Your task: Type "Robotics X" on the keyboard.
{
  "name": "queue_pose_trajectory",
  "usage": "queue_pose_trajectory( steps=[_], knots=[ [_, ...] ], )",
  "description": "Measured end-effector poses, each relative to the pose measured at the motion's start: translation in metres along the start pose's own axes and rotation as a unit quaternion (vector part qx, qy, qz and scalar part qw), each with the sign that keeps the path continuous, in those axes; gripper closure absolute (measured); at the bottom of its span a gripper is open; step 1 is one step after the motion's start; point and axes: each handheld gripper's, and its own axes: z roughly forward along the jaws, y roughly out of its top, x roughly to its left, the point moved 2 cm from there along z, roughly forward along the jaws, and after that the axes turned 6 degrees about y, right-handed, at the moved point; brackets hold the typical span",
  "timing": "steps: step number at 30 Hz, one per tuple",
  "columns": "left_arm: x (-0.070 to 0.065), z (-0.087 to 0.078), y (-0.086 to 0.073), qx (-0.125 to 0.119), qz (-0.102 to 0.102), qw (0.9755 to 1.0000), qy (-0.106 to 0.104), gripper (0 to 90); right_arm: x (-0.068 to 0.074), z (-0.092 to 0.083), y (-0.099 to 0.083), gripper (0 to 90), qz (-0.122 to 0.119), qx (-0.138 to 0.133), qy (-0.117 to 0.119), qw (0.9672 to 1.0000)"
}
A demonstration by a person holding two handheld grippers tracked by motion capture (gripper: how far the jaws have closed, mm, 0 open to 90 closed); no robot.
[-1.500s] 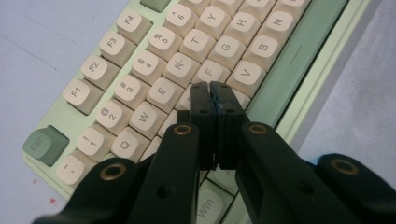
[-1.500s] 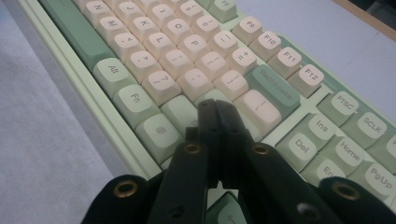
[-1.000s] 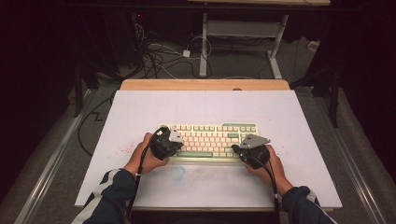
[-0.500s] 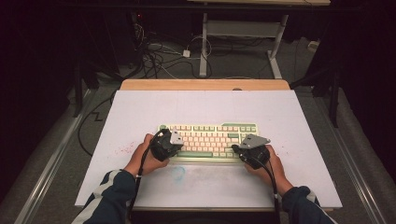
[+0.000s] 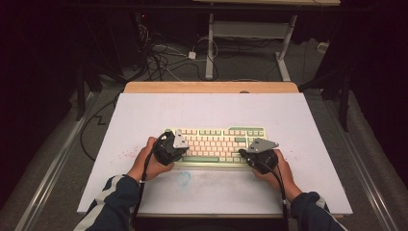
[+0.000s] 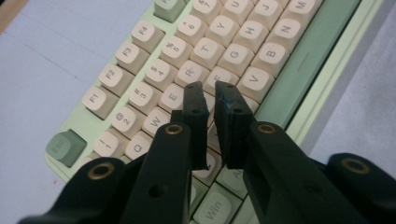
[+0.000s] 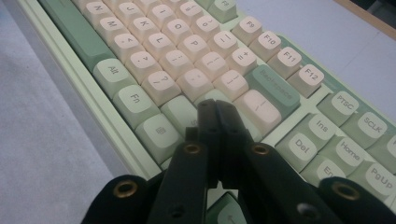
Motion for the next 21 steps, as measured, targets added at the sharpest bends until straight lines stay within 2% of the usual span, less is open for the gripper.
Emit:
queue_pose_trajectory(
  steps=[4, 9, 10, 12, 14, 18, 21],
  knots=[
    [0.002, -0.003, 0.004, -0.023, -0.004, 0.9997, 0.008, 67.2, 0.0, -0.002, 0.002, 90.0, -0.004, 0.001, 0.003, 1.0],
    [0.002, -0.007, 0.007, -0.049, -0.013, 0.9987, 0.005, 54.7, 0.002, -0.009, 0.005, 86.1, 0.001, -0.018, 0.004, 0.9998],
    [0.002, -0.007, 0.007, -0.056, -0.009, 0.9983, 0.008, 49.2, 0.002, -0.01, 0.006, 83.7, 0.0, -0.021, 0.003, 0.9998],
    [-0.001, -0.009, 0.005, -0.054, -0.004, 0.9985, -0.004, 49.0, 0.003, -0.013, 0.008, 76.2, -0.001, -0.028, 0.0, 0.9996],
    [-0.002, -0.01, 0.006, -0.067, -0.001, 0.9977, 0.001, 44.0, 0.003, -0.015, 0.009, 69.8, -0.001, -0.036, 0.007, 0.9993],
    [-0.004, -0.008, 0.006, -0.078, -0.004, 0.9968, 0.014, 28.3, 0.003, -0.016, 0.011, 54.5, 0.001, -0.051, -0.008, 0.9987],
    [-0.004, -0.008, 0.006, -0.079, -0.011, 0.9967, 0.012, 18.9, 0.004, -0.015, 0.011, 42.7, 0.001, -0.055, -0.019, 0.9983]
  ],
)
